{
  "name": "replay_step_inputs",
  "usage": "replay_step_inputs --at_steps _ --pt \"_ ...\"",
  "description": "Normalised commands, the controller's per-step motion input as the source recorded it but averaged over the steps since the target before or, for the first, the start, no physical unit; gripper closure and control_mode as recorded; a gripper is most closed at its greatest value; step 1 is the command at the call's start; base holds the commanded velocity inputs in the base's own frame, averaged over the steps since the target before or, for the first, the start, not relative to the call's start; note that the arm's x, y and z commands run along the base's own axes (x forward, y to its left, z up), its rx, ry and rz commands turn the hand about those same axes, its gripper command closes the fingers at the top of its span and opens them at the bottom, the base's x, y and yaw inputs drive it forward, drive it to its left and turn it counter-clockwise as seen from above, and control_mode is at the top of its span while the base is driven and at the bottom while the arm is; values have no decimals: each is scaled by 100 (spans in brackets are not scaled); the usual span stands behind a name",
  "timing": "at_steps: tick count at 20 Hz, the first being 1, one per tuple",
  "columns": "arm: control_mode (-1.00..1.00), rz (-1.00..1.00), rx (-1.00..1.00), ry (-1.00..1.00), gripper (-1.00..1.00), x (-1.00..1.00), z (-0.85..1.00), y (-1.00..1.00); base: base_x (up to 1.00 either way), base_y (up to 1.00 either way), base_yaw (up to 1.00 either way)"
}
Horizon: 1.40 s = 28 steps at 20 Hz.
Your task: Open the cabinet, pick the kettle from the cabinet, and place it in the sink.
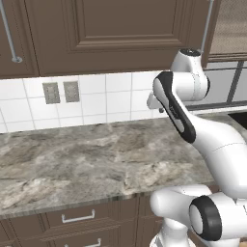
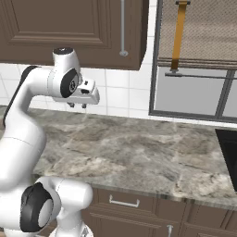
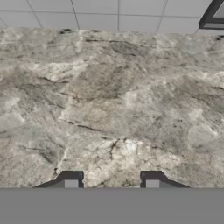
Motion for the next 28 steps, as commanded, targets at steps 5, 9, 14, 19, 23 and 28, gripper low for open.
replay_step_inputs --at_steps 5,9,14,19,23,28 --pt "-100 0 1 -2 -100 -6 0 -1 0 0 0" --pt "-100 0 6 -19 -100 -24 1 -8 0 0 0" --pt "-100 -1 2 -15 -100 -19 14 -14 0 0 0" --pt "-100 0 0 -5 -100 -3 20 -21 0 0 0" --pt "-100 0 0 -13 -100 -3 25 -24 0 0 0" --pt "-100 0 0 -26 -100 -8 32 -28 0 0 0"
